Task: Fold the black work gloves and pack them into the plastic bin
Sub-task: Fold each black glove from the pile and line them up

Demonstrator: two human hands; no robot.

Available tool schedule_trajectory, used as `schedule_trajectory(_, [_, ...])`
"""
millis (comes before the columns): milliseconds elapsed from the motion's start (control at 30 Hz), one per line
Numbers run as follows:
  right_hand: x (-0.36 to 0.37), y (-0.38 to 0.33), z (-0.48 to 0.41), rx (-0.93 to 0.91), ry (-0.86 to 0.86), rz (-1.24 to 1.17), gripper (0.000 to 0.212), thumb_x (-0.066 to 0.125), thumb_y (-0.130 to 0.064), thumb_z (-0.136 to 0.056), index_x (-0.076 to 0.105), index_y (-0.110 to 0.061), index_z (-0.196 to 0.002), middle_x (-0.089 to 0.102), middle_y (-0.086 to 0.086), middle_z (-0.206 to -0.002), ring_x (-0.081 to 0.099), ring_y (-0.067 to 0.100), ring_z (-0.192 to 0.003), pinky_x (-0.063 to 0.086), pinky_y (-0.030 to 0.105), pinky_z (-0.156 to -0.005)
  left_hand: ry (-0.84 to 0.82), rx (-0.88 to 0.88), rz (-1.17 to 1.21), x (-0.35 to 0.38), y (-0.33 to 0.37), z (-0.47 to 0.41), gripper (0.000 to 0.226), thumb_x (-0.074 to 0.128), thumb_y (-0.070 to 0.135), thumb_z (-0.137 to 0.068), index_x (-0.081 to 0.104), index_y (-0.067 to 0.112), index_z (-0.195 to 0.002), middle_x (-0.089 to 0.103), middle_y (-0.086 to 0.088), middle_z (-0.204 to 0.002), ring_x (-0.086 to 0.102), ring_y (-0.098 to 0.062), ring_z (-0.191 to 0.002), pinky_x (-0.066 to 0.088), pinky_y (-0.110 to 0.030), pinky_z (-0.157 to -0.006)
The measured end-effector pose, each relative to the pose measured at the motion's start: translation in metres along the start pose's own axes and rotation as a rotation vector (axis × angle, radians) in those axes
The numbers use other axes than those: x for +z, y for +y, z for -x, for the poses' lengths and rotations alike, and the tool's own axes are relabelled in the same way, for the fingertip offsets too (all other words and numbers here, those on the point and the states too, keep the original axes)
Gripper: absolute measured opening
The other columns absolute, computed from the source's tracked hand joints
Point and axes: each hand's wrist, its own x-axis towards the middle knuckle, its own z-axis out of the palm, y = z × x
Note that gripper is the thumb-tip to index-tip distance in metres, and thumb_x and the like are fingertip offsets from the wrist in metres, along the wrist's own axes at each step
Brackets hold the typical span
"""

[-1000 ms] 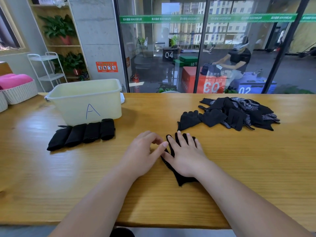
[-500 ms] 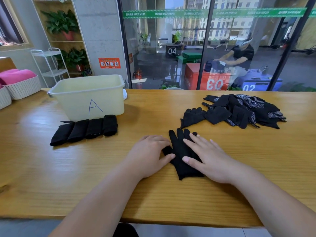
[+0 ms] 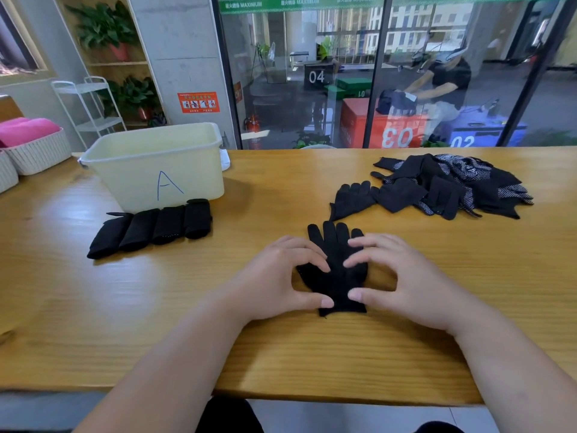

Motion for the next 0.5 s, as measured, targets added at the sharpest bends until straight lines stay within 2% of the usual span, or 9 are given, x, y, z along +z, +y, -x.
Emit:
schedule_trajectory(67, [-0.0019,-0.0026,0.0014,-0.057,-0.011,-0.025,0.032,0.084,-0.065,-0.077,0.074,-0.05,-0.104,0.049,-0.037,-0.145,0.027,-0.005,-0.15,0.031,0.03,-0.118,0.013,-0.001,0.042,-0.0016,-0.0001,0.0009,0.04,0.089,0.058,-0.08,0.076,0.038,-0.112,0.064,0.024,-0.126,0.052,-0.008,-0.13,0.046,-0.028,-0.107])
schedule_trajectory(133, [-0.0022,-0.0049,0.0017,-0.077,-0.044,-0.027,0.03,0.089,-0.063,-0.072,0.077,-0.047,-0.094,0.052,-0.037,-0.141,0.03,-0.005,-0.148,0.029,0.023,-0.113,0.017,0.012,0.068,-0.0034,0.0009,0.0016,0.033,0.091,0.055,-0.08,0.078,0.037,-0.105,0.066,0.021,-0.12,0.055,-0.012,-0.126,0.048,-0.03,-0.103])
schedule_trajectory(300, [-0.0018,-0.0047,0.0008,-0.094,-0.034,0.0,0.025,0.09,-0.061,-0.072,0.078,-0.047,-0.089,0.056,-0.039,-0.136,0.033,-0.003,-0.145,0.031,0.02,-0.107,-0.075,0.04,0.08,-0.0006,0.0092,0.0004,0.03,0.092,0.055,-0.078,0.077,0.037,-0.098,0.065,0.019,-0.114,0.056,-0.014,-0.12,0.048,-0.028,-0.099])
schedule_trajectory(500, [-0.0005,-0.0064,0.0011,-0.122,0.01,0.043,0.016,0.087,-0.057,-0.079,0.079,-0.048,-0.089,0.064,-0.032,-0.12,0.049,0.003,-0.131,0.045,0.029,-0.1,-0.052,0.061,0.089,0.0007,0.0073,-0.0001,0.02,0.091,0.045,-0.083,0.08,0.034,-0.095,0.067,0.016,-0.108,0.059,-0.016,-0.116,0.05,-0.031,-0.097])
